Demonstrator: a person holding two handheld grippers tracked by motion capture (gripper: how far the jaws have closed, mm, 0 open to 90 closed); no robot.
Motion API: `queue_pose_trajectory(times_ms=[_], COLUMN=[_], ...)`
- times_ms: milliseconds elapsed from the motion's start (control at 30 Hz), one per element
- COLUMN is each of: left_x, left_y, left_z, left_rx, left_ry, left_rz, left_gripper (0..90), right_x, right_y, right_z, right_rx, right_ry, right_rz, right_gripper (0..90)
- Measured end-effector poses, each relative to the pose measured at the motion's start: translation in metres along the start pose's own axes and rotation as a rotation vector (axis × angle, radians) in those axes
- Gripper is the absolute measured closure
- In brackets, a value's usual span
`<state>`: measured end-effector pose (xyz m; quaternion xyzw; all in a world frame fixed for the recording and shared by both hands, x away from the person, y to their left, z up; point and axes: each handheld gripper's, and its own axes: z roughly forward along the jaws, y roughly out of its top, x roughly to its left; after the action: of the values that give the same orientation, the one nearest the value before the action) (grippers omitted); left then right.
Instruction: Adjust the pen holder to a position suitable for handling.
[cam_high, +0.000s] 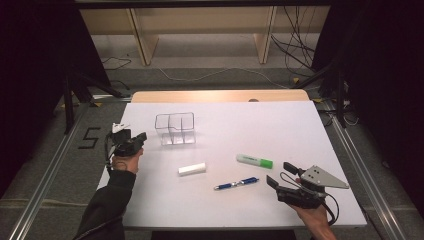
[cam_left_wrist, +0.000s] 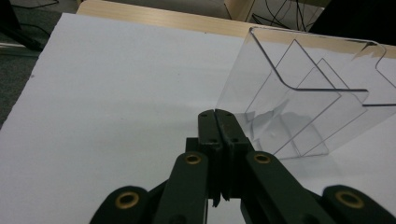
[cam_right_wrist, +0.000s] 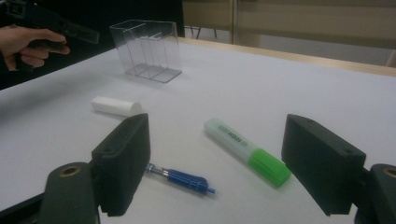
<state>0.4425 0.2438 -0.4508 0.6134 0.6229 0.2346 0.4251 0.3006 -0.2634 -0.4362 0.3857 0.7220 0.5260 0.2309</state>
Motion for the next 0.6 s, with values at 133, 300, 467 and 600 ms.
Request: queue_pose_trajectory(times_ms=[133, 300, 467, 600], left_x=[0.000, 0.000, -0.003, -0.006], left_y=[0.000, 0.002, 0.003, 0.002], left_z=[0.007, 0.013, 0.018, 0.022], left_rx=[0.011, 0.021, 0.031, 0.033], left_ry=[-0.001, -0.014, -0.018, -0.019], left_rz=[-0.014, -0.046, -0.047, -0.051], left_gripper=[89.4, 89.4, 89.4, 89.4], right_x=[0.000, 0.000, -0.001, -0.001], right_y=[0.000, 0.000, -0.001, -0.001], right_z=[0.001, 0.001, 0.001, 0.001], right_rx=[-0.001, 0.004, 0.005, 0.005], right_ry=[0.004, 0.005, 0.003, 0.004], right_rz=[-0.005, -0.001, -0.002, -0.004], right_gripper=[24.9, 25.0, 25.1, 25.2])
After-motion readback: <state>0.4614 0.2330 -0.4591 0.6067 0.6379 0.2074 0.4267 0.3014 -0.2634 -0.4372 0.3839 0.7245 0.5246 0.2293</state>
